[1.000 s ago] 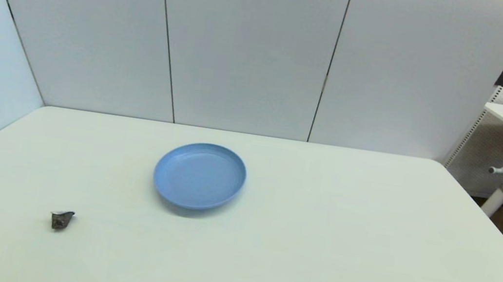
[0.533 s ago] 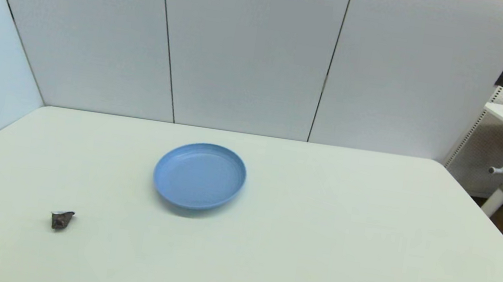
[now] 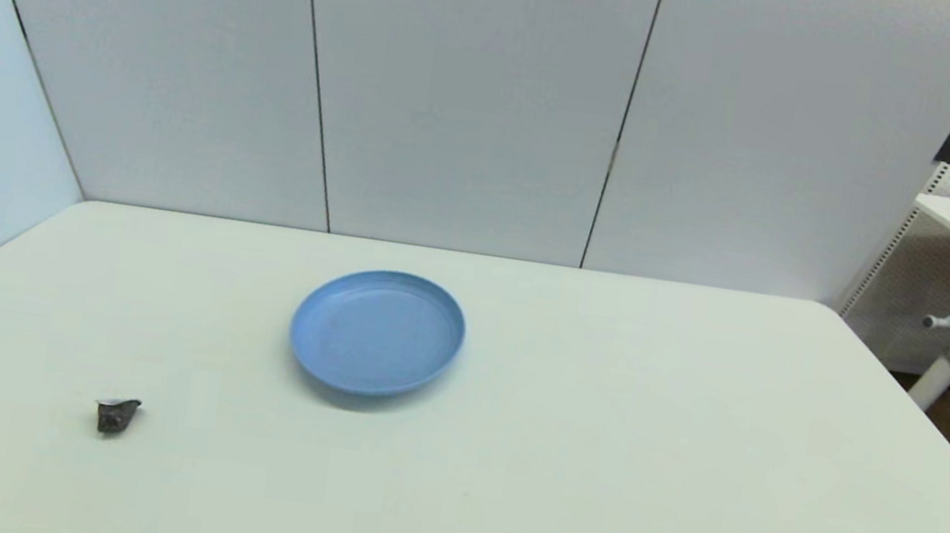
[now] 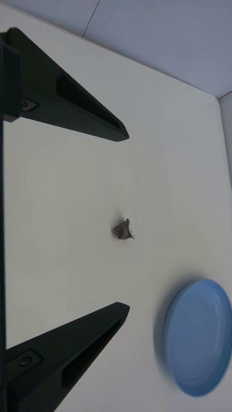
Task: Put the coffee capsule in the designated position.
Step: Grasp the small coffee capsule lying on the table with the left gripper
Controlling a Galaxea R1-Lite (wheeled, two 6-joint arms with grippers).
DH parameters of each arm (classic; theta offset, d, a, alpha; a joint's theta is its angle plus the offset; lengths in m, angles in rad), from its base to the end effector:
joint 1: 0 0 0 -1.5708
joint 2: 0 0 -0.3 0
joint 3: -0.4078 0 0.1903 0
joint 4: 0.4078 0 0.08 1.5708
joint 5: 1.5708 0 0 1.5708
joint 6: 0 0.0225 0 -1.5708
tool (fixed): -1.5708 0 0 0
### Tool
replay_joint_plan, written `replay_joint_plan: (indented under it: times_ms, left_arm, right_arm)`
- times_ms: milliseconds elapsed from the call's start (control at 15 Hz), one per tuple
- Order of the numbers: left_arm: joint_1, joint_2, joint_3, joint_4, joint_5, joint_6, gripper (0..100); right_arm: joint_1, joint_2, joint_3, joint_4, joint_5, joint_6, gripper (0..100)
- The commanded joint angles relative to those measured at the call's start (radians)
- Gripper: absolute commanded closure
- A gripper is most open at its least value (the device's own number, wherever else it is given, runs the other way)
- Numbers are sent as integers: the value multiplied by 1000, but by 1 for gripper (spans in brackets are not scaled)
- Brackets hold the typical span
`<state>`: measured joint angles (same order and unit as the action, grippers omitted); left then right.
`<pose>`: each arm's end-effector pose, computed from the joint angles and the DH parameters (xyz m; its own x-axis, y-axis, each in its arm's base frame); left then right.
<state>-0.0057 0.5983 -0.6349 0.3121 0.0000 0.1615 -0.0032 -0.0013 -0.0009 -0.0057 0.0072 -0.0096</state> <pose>0.0226 -0.0001 0.2229 0.9623 -0.0055 -0.2720 0.0494 0.9867 0.1547 -0.0230 0.0002 0.0763 1.0000 0.0040 0.0079 -0.0039 0.9999 -0.0097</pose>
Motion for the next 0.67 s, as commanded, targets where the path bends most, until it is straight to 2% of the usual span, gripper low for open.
replay_joint_plan:
  times_ms: [67,200,333,400,600,667]
  left_arm:
    - [-53,549,-397,280,3,121,0]
    - [-76,687,-450,286,-2,205,0]
    - [-77,787,-473,300,-12,374,0]
    - [-79,819,-496,343,-26,463,0]
    - [-79,946,-681,616,-84,868,0]
    - [-79,980,-720,654,-89,986,0]
  right_arm:
    - [0,1,-1,0,0,0,0]
    - [0,1,1,0,0,-1,0]
    - [0,1,1,0,0,-1,0]
    - [0,1,-1,0,0,0,0]
    - [0,1,-1,0,0,-1,0]
    - [0,1,1,0,0,0,0]
